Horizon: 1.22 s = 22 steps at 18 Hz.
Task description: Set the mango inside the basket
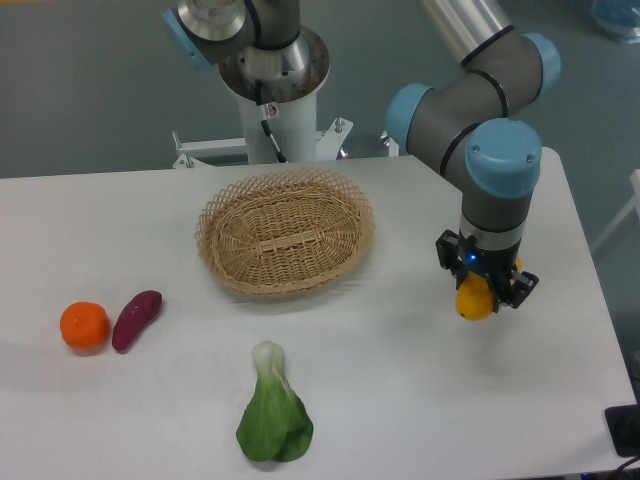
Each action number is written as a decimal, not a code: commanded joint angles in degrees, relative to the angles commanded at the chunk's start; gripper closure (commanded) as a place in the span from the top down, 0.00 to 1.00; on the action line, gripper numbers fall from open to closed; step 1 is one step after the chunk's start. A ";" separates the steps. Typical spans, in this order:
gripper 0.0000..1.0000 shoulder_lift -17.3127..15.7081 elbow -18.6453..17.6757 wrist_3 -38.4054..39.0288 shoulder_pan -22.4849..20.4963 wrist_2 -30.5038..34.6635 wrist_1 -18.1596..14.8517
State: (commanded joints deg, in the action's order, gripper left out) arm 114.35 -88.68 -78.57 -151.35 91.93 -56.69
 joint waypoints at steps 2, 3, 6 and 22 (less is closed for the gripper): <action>0.63 0.00 0.00 0.00 0.00 0.00 -0.09; 0.63 0.00 0.00 0.00 0.00 0.00 -0.09; 0.64 0.09 0.26 0.00 0.09 0.00 -0.09; 0.64 -1.58 -4.21 0.09 1.93 0.09 0.35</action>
State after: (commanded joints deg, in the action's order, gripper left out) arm 112.77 -92.89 -78.49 -149.42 92.02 -56.34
